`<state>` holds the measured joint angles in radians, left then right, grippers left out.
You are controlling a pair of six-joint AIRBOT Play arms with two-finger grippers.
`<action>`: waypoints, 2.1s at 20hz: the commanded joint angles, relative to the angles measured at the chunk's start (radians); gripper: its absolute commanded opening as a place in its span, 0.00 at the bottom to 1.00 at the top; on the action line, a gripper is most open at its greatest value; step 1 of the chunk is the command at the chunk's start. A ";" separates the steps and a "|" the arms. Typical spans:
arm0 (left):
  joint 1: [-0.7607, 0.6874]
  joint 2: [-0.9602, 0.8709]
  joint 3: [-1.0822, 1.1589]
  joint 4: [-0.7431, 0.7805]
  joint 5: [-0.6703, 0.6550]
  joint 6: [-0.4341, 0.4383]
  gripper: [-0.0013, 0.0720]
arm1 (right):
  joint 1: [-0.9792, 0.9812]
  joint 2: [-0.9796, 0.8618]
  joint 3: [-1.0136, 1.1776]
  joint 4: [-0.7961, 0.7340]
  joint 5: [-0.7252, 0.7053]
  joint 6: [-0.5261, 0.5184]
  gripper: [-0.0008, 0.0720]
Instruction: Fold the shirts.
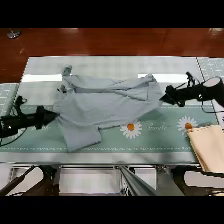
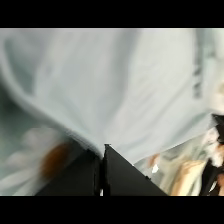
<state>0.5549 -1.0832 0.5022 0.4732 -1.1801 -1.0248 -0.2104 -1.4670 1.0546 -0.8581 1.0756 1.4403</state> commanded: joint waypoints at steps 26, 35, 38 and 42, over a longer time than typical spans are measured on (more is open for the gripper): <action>-0.380 0.623 1.155 0.970 -0.005 -0.422 0.04 | 0.008 0.939 0.724 -0.565 0.519 0.145 0.06; -0.381 0.455 0.607 0.937 0.304 -0.534 0.04 | 0.009 0.765 0.214 -0.382 0.186 0.059 0.06; -0.381 0.251 0.586 0.879 0.466 -0.582 0.04 | 0.009 0.530 0.192 -0.238 -0.005 -0.033 0.06; -0.420 -0.033 0.637 0.847 0.578 -0.616 0.04 | 0.009 0.191 0.256 -0.023 -0.154 -0.097 0.06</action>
<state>0.1570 -0.9340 1.1301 1.3621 -0.7223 -1.6058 -0.2020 -1.0622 1.2884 -1.0595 1.0542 1.4075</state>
